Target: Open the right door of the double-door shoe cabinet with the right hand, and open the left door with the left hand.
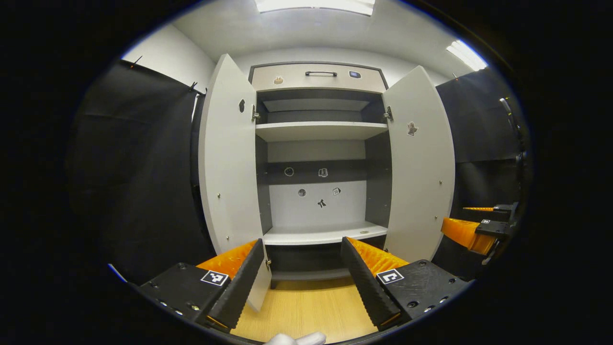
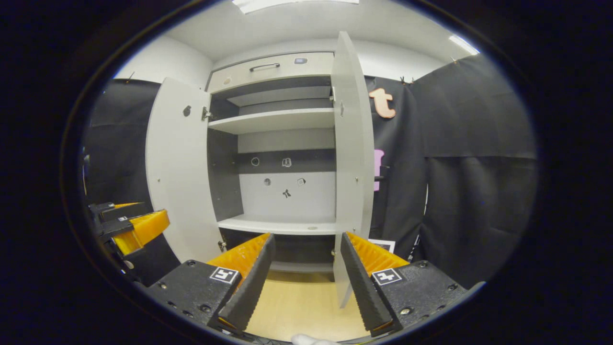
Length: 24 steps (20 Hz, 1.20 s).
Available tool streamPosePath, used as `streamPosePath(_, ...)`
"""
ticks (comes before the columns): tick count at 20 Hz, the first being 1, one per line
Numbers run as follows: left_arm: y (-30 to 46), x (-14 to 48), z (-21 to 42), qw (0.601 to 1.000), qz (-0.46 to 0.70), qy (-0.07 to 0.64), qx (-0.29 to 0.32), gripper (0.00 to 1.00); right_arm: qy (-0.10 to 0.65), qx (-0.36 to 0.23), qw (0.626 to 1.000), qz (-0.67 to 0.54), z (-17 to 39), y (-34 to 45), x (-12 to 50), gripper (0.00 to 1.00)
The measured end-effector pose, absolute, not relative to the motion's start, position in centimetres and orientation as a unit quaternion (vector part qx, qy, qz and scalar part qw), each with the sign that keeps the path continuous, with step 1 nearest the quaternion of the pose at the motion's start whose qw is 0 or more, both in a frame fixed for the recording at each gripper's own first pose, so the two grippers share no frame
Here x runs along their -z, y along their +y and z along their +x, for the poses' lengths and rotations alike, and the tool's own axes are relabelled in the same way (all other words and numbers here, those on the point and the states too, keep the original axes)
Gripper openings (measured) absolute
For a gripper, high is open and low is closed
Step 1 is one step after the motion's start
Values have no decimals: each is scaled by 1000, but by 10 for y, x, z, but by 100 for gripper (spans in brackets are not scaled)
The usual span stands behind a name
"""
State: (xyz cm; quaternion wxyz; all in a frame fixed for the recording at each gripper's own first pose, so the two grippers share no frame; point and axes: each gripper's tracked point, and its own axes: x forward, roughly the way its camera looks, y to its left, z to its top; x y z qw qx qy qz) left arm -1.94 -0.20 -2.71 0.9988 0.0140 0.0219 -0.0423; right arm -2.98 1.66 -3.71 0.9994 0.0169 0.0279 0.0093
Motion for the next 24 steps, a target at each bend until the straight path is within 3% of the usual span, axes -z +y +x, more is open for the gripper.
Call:
streamPosePath(2,-2,27,-19,999,12,23,41,100,28,-10,999,16,-29,15,36,87)
streamPosePath(3,-1,27,-17,999,13,23,39,96,27,-10,999,15,-27,16,35,87)
streamPosePath(24,10,25,6,999,15,22,29,96,29,-13,999,19,-1,27,36,87)
